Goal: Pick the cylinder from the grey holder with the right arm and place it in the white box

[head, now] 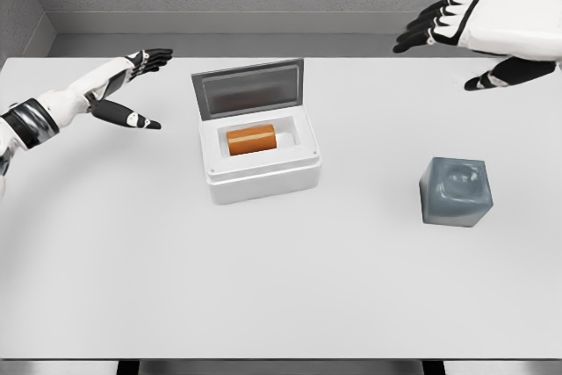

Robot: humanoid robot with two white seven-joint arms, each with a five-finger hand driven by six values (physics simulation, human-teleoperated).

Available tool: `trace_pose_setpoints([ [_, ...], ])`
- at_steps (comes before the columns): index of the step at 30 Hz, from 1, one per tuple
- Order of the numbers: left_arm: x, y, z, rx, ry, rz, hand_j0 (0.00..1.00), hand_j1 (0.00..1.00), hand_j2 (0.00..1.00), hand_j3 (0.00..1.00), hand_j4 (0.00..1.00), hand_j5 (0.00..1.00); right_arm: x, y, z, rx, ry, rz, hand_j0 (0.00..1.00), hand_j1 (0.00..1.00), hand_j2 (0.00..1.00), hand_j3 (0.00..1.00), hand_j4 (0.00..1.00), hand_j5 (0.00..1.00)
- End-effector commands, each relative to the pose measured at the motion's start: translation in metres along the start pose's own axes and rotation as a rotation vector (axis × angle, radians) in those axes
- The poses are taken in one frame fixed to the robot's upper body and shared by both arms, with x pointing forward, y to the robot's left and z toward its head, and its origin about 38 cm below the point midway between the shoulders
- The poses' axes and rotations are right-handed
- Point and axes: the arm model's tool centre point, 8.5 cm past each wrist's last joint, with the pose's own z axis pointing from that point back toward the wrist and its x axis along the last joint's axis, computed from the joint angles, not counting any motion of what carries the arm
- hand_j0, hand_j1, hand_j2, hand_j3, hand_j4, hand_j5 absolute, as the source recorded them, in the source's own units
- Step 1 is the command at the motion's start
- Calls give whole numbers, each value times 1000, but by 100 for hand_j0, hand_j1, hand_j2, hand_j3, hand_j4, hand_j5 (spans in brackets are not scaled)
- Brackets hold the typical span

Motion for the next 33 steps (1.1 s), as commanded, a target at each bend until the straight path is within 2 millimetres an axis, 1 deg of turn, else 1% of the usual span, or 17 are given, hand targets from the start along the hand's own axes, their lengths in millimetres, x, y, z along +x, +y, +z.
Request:
trace_pose_setpoints([
  [1, 2, -1, -2, 1, -8, 6, 100, 100, 100, 100, 100, 100, 4, 8, 5, 15, 0, -16, 100, 100, 100, 100, 100, 100],
  [2, 4, -1, -2, -2, -15, 2, 100, 100, 100, 100, 100, 100, 5, 8, 2, 15, -7, -17, 100, 100, 100, 100, 100, 100],
  [3, 5, -6, -1, -12, -22, 0, 100, 100, 100, 100, 100, 100, 6, 9, 1, 16, -11, -18, 100, 100, 100, 100, 100, 100],
  [6, 8, -9, 1, -23, -33, -8, 100, 100, 100, 100, 100, 100, 5, 15, 1, 20, -12, -33, 100, 100, 100, 100, 100, 100],
  [8, 9, -11, 3, -27, -36, -11, 100, 100, 100, 100, 100, 100, 6, 13, -1, 9, -16, -34, 100, 100, 100, 100, 100, 100],
  [10, 15, -11, 5, -37, -53, -26, 100, 100, 100, 100, 100, 100, 6, 9, -2, -5, -19, -27, 100, 100, 100, 100, 100, 100],
  [12, 18, -11, 11, -46, -57, -40, 100, 100, 100, 100, 100, 100, 9, 9, -11, -10, -42, -30, 100, 100, 100, 100, 100, 100],
  [13, 20, -12, 11, -48, -62, -43, 100, 100, 100, 100, 100, 100, 10, 9, -14, -12, -51, -30, 100, 100, 100, 100, 100, 100],
  [21, 24, -17, 3, -56, -82, -35, 100, 100, 100, 100, 100, 100, 9, 12, -13, -8, -47, -39, 100, 100, 100, 100, 100, 100],
  [23, 29, -22, -1, -74, -96, -41, 100, 100, 100, 100, 100, 100, 9, 13, -14, -4, -48, -41, 100, 100, 100, 100, 100, 100],
  [25, 30, -22, -1, -75, -97, -42, 100, 100, 100, 100, 100, 100, 8, 18, -15, 3, -49, -52, 100, 100, 100, 100, 100, 100],
  [28, 34, -26, -4, -92, -108, -49, 100, 100, 100, 100, 100, 100, 9, 18, -18, -1, -58, -53, 100, 100, 100, 100, 100, 100],
  [30, 34, -25, -2, -92, -107, -53, 100, 100, 100, 100, 100, 100, 9, 18, -18, 1, -57, -55, 100, 100, 100, 100, 100, 100],
  [32, 39, -26, -3, -99, -120, -61, 100, 100, 100, 100, 100, 100, 11, 18, -24, -2, -73, -55, 100, 100, 100, 100, 100, 100],
  [33, 38, -27, -2, -99, -119, -61, 100, 100, 100, 100, 100, 100, 10, 18, -24, -2, -72, -56, 100, 100, 100, 100, 100, 100],
])
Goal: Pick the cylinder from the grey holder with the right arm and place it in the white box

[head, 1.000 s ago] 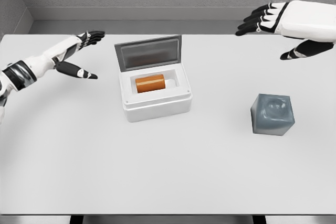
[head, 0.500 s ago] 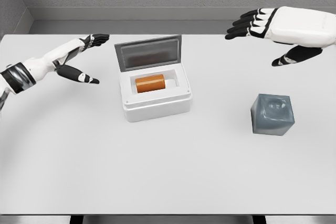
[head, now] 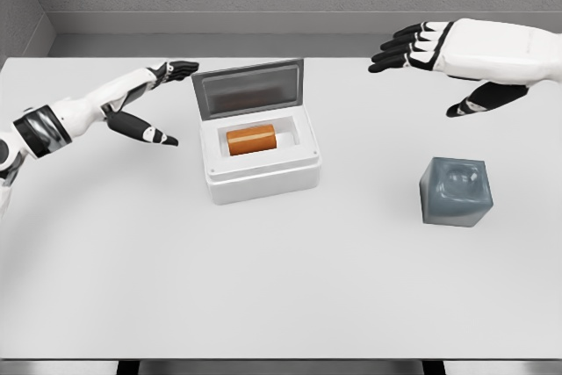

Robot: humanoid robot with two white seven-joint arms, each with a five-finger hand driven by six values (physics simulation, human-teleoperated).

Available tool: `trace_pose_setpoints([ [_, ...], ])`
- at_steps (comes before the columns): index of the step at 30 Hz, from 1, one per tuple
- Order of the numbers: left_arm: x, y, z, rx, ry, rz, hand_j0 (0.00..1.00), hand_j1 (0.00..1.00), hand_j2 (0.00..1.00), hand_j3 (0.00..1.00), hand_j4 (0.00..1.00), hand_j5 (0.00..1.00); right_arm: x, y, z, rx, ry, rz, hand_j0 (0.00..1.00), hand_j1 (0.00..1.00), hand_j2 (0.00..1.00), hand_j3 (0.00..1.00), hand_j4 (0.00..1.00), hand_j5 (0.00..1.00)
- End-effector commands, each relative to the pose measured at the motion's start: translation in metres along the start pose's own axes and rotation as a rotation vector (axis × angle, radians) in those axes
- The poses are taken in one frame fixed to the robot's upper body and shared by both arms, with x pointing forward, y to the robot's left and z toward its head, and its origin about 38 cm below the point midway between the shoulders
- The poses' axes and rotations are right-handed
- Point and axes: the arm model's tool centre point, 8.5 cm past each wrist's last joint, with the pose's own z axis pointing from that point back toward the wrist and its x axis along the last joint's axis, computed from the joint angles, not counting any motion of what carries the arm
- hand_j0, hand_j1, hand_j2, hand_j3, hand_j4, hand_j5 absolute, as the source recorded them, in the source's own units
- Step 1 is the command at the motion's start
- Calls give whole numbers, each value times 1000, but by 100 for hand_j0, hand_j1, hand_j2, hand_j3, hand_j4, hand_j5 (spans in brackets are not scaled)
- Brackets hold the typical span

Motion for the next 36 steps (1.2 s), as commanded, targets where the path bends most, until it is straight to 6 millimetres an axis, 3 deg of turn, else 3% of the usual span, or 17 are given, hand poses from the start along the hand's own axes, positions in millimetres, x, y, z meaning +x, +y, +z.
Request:
trace_pose_setpoints([
  [1, 4, 1, 0, 0, -11, 0, 100, 100, 100, 100, 100, 100, -1, -1, -2, -5, -3, -6, 100, 100, 100, 100, 100, 100],
  [26, 15, -4, 6, -20, -37, -25, 100, 100, 100, 100, 100, 100, -5, 4, 0, 6, 10, -19, 100, 100, 100, 100, 100, 100],
  [36, 20, -9, 5, -31, -55, -28, 100, 100, 100, 100, 100, 100, -5, 8, -10, 6, -7, -29, 100, 100, 100, 100, 100, 100],
])
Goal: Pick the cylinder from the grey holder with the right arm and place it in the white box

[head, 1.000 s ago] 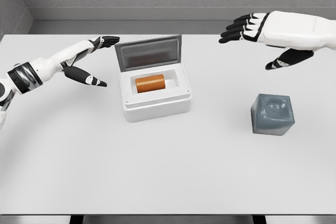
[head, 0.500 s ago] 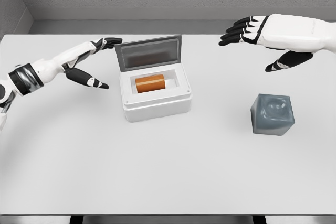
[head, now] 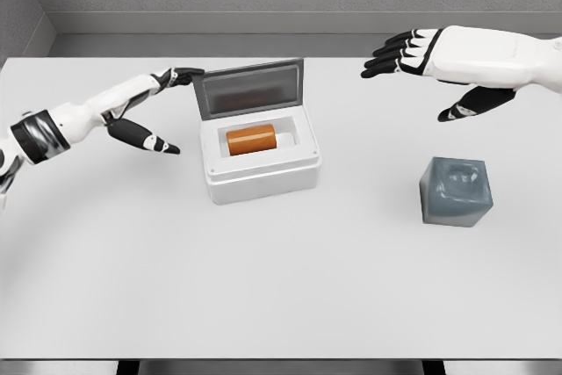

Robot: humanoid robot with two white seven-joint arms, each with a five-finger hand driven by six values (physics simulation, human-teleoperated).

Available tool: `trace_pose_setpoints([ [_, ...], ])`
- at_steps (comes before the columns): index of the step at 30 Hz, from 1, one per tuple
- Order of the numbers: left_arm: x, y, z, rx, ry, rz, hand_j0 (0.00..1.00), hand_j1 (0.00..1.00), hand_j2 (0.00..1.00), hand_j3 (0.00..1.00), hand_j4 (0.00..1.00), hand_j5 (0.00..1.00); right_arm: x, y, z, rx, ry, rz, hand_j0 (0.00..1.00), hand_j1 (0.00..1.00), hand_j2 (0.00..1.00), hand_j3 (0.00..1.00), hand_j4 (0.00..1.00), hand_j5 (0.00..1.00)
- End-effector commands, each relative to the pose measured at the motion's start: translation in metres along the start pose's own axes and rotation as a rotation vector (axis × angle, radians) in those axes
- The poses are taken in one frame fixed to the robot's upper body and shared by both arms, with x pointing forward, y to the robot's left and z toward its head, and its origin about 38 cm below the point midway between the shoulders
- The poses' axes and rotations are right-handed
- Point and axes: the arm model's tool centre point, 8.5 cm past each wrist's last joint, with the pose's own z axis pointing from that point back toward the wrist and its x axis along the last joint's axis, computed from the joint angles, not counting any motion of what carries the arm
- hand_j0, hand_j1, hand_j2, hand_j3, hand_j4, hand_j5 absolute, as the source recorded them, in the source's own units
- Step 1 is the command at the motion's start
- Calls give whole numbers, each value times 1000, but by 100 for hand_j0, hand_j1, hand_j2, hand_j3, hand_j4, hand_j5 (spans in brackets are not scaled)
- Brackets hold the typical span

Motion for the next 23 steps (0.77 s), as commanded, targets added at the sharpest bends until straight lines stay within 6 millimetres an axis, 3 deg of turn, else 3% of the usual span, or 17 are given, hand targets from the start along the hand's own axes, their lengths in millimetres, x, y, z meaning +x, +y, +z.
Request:
trace_pose_setpoints([
  [1, 5, 3, 1, 0, -11, -7, 100, 100, 100, 100, 100, 100, 0, -1, 0, -5, -1, -5, 100, 100, 100, 100, 100, 100],
  [10, 5, 11, 14, 6, 9, -21, 100, 100, 100, 100, 100, 100, 0, 1, -1, 9, -1, -7, 100, 100, 100, 100, 100, 100],
  [14, -16, 26, 56, 115, 60, 62, 100, 100, 100, 100, 100, 100, 0, 5, -1, 14, -2, -14, 100, 100, 100, 100, 100, 100],
  [18, -39, 29, 74, 156, 137, 96, 100, 100, 100, 100, 100, 100, -1, 7, -1, 17, -1, -19, 100, 100, 100, 100, 100, 100],
  [23, -46, 36, 86, 180, 170, 97, 100, 100, 100, 100, 100, 100, 0, 11, -2, 21, -4, -26, 100, 100, 100, 100, 100, 100],
])
